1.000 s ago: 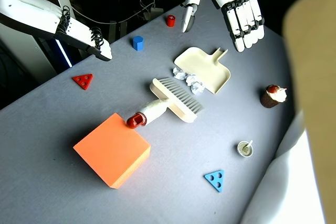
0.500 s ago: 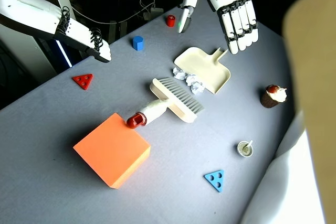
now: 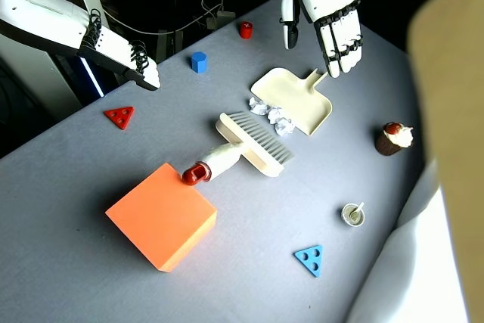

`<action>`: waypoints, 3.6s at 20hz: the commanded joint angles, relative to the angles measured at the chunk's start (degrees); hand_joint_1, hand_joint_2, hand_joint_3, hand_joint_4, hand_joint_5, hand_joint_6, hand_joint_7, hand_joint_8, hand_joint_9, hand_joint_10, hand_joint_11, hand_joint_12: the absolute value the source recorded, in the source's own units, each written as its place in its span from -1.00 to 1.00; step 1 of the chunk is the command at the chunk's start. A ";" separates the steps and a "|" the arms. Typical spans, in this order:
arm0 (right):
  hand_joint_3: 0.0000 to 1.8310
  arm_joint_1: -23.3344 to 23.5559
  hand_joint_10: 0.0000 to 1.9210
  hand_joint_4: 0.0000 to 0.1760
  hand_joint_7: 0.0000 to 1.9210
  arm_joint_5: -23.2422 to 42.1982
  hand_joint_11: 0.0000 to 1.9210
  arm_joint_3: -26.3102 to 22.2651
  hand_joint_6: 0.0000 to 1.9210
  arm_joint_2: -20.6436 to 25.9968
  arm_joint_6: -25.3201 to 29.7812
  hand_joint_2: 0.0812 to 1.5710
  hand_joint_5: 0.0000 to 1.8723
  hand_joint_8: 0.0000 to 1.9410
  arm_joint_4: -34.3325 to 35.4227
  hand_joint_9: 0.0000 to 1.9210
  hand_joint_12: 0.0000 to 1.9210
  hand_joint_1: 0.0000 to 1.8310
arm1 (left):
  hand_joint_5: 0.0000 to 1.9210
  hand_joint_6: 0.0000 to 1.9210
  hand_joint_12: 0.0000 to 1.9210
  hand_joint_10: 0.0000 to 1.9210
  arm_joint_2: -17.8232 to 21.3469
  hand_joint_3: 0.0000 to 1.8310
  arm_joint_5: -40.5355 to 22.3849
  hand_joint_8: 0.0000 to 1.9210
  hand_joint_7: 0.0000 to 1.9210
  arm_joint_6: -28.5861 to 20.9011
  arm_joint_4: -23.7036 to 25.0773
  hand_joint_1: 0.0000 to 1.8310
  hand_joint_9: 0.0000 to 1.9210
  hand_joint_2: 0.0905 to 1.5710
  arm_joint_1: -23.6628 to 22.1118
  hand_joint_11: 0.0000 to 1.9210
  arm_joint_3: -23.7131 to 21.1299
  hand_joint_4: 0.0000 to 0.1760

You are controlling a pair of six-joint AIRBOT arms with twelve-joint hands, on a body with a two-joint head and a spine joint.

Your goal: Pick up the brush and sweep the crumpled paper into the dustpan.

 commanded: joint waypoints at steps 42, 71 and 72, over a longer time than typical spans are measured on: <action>-1.00 0.28 -0.99 -1.00 -0.79 -4.84 -0.78 -0.50 -0.99 0.53 -0.06 0.33 -0.81 -0.99 -1.35 -0.79 -0.98 -0.95 | -0.50 -0.99 -0.44 -0.99 -11.05 -1.00 -17.89 -0.99 -0.66 -27.28 19.65 -0.17 -0.72 0.36 14.31 -0.94 10.78 0.14; -1.00 0.29 -1.00 -1.00 -0.79 -4.85 -0.79 -0.50 -1.00 0.53 -0.06 0.37 -0.80 -0.99 -1.47 -0.80 -1.00 -0.95 | -0.04 -0.16 -0.36 -0.99 -14.93 -1.00 -18.63 -1.00 -0.56 -26.99 20.22 0.06 -0.62 0.41 16.12 -0.88 14.84 0.76; -1.00 0.29 -0.99 -1.00 -0.78 -4.93 -0.78 -0.49 -0.99 0.53 -0.05 0.36 -0.79 -0.99 -1.46 -0.79 -0.99 -0.94 | 0.00 0.00 -0.34 -0.99 -14.94 -1.00 -18.53 -1.00 -0.54 -26.99 20.22 0.11 -0.58 0.40 16.11 -0.85 14.88 0.47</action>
